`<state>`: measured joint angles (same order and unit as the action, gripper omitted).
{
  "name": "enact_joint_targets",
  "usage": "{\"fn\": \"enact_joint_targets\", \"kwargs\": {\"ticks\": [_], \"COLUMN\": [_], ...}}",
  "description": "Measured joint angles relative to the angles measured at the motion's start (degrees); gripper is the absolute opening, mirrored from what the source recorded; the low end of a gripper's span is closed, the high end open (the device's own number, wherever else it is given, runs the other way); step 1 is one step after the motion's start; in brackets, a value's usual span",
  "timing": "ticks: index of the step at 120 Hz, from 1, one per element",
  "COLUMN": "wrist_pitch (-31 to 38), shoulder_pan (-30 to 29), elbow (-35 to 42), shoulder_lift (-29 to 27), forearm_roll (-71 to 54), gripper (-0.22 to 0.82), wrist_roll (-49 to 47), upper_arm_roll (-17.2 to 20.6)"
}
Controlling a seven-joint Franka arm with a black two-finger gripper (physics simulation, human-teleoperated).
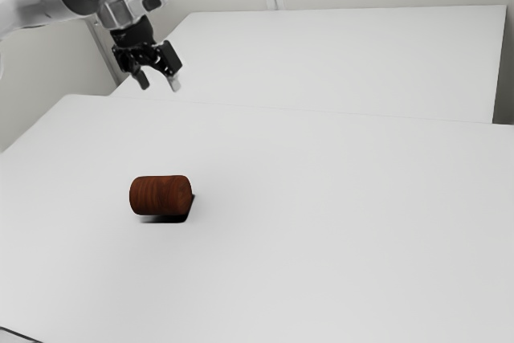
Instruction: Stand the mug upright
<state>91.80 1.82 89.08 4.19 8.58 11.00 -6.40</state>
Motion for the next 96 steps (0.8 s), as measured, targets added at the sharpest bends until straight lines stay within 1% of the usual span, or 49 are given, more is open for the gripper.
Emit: {"fn": "enact_joint_targets", "kwargs": {"ticks": [7, 18, 25, 40, 45, 53, 67, 81, 96], "wrist_pitch": [-1.4, -3.2, -4.6, -6.6, -7.1, -7.6, -8.2, -8.5, -8.3], "shoulder_pan": [-1.4, -5.5, -8.0, -9.1, -10.4, -13.3, -17.5, -19.4, -20.3], "elbow": [1.2, 2.9, 4.1, 9.9, 11.8, 13.1, 13.6, 14.0, 17.7], "shoulder_lift": [-0.1, 0.0, 0.2, 0.3, 0.4, 2.2, 8.3, 12.0, 14.0], "forearm_roll": [4.3, 10.2, 13.3, 20.7, 22.9, 26.0, 31.9, 36.2, 41.3], "gripper": [0.60, 0.60, 0.60, 0.60, 0.60, 0.60, 0.60, 0.60, 0.60], "wrist_roll": [1.1, 3.2, 4.7, 8.5, 9.9, 12.3, 16.9, 20.9, 24.6], "upper_arm_roll": [-3.0, -5.8, -6.7, -12.1, -13.2, -13.9, -14.2, -14.2, -14.8]}}
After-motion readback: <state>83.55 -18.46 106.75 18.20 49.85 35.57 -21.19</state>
